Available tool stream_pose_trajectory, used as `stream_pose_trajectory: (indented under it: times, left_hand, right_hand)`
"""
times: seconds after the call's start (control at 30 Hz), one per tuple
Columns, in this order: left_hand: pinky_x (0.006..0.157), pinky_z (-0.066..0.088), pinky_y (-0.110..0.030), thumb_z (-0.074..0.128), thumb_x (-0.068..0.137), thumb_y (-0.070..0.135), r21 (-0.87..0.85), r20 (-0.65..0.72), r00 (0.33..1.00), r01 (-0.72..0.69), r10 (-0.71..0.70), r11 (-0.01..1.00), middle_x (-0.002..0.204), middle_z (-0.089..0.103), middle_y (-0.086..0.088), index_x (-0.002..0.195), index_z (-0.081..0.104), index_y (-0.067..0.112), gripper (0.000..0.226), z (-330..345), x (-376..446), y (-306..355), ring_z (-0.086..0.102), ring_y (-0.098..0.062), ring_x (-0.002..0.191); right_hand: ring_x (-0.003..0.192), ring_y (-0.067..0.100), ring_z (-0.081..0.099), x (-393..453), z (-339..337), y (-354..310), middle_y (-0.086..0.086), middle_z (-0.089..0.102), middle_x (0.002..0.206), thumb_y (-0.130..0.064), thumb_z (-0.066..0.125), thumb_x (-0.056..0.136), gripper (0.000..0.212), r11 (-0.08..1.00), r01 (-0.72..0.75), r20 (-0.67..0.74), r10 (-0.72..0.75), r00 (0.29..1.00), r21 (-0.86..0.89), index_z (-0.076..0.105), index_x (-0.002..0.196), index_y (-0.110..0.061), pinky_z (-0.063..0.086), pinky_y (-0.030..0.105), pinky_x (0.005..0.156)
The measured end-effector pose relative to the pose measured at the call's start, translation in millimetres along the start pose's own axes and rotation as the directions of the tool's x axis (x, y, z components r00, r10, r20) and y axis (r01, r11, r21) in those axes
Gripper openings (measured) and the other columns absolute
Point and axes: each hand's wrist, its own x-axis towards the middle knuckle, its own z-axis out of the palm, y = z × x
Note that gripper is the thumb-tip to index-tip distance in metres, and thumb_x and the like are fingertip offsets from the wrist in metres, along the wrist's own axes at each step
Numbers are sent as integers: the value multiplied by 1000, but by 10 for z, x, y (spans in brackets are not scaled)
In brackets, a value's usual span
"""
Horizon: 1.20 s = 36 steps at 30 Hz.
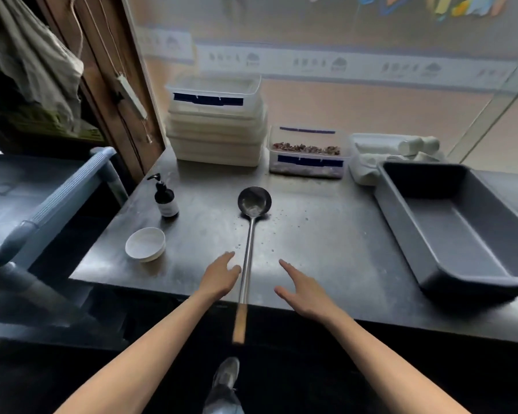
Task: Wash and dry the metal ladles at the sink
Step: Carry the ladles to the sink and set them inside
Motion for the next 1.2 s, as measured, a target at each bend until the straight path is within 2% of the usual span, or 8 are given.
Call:
stream_pose_trajectory:
  times: [0.13, 0.23, 0.47, 0.63, 0.77, 0.9, 1.0, 1.2]
  left_hand:
    - [102, 45, -34, 48, 95, 22, -190, 90, 990, 123, -108, 974, 129, 65, -2, 125, 66, 15, 36, -90, 640, -26, 60, -23, 118]
    - [95, 53, -39, 49, 93, 19, -303, 170, 976, 182, -135, 935, 111, 68, 1, 119, 67, 13, 32, -106, 1061, -57, 67, -22, 100]
    - [67, 53, -36, 53, 76, 17, -366, 281, 937, 305, -208, 879, 82, 67, -8, 119, 63, 8, 45, 3, 1892, -174, 62, -22, 68]
    - [88, 58, -46, 65, 56, 32, -344, 304, 928, 320, -217, 883, 90, 76, -6, 93, 73, 19, 40, 259, 2354, -299, 70, -24, 81]
    - [74, 60, -41, 74, 64, 20, -309, 312, 926, 312, -214, 898, 75, 76, -6, 76, 75, 18, 13, 216, 2422, -146, 69, -22, 68]
    - [56, 51, -28, 74, 79, 1, -331, 408, 889, 355, -207, 874, 69, 68, -13, 87, 75, 2, 9, 197, 2411, 46, 58, -18, 55]
    - [53, 53, -21, 71, 83, -7, -359, 465, 866, 376, -186, 854, 69, 63, -11, 92, 69, -6, 10, 237, 2379, 217, 61, -15, 56]
    - [61, 55, -21, 70, 83, -8, -374, 542, 836, 329, -83, 867, 79, 66, -13, 87, 69, -1, 8, 453, 2091, 615, 66, -23, 74]
  right_hand:
    - [130, 15, 55, 695, 79, -190, -1, 51, 151, -35, 61, 95, 58, 968, -156, 1, 159, 987, 198, 46, 149, -23, 44, 27, 103]
    - [111, 13, 65, 1163, 148, -278, 4, 67, 132, -25, 66, 92, 45, 929, -253, 16, 258, 966, 269, 61, 135, -13, 50, 25, 97]
    - [111, 20, 66, 1960, 460, -400, 3, 73, 114, -32, 73, 87, 44, 850, -437, 52, 442, 895, 294, 67, 126, -13, 48, 28, 97]
    - [89, 17, 66, 2248, 602, -387, -10, 64, 77, -36, 76, 82, 21, 809, -493, 12, 517, 856, 321, 69, 98, -24, 50, 28, 79]
    - [70, 13, 58, 2349, 563, -330, -8, 59, 64, -32, 77, 79, 18, 804, -517, 44, 529, 848, 295, 63, 75, -21, 49, 32, 70]
    - [63, 13, 56, 2327, 432, -171, -7, 58, 61, -30, 79, 75, 23, 805, -533, 92, 529, 844, 260, 62, 66, -18, 55, 35, 75]
    - [59, 13, 58, 2248, 298, -50, -6, 60, 59, -28, 82, 73, 23, 786, -545, 96, 543, 834, 291, 65, 66, -14, 59, 38, 74]
    - [60, 14, 55, 1769, 26, 150, 1, 61, 65, -22, 83, 73, 27, 733, -565, 47, 595, 803, 378, 72, 83, 0, 60, 42, 74]
